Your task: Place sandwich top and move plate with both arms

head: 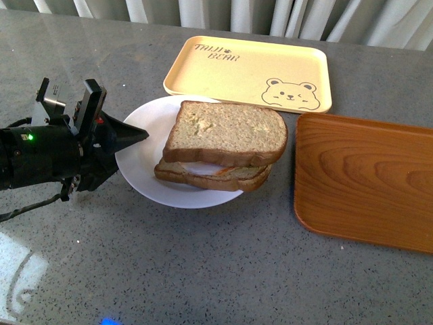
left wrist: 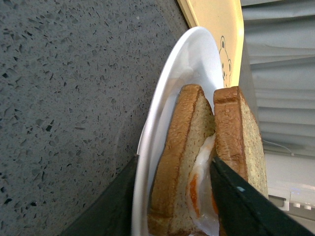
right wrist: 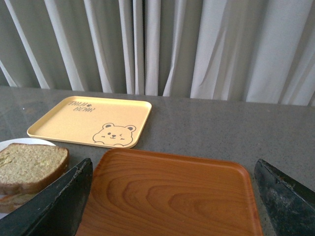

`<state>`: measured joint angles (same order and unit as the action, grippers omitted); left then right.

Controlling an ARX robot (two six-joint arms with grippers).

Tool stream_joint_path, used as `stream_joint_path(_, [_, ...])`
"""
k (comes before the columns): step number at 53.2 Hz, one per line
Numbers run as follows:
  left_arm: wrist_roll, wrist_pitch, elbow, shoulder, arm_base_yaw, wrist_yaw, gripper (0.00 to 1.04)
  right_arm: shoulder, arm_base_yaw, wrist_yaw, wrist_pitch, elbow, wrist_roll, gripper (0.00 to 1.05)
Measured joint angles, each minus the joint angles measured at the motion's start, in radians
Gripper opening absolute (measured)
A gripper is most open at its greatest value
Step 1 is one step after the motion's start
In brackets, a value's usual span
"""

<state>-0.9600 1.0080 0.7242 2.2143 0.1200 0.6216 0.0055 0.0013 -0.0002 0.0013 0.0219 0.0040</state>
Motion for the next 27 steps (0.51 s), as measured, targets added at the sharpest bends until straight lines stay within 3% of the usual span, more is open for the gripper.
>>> stream_joint_path(5, [0.000,0.000,0.000,0.000,-0.001,0.001,0.14,0.000,0.000,0.000,0.000,0.000,0.000,0.96])
stream_joint_path(11, [0.002,0.000,0.000,0.002,-0.001,0.003,0.03,0.000,0.000,0.000,0.000,0.000,0.000,0.96])
stream_joint_path(27, [-0.009,-0.005,0.000,0.004,-0.001,0.007,0.02,0.000,0.000,0.000,0.000,0.000,0.000,0.96])
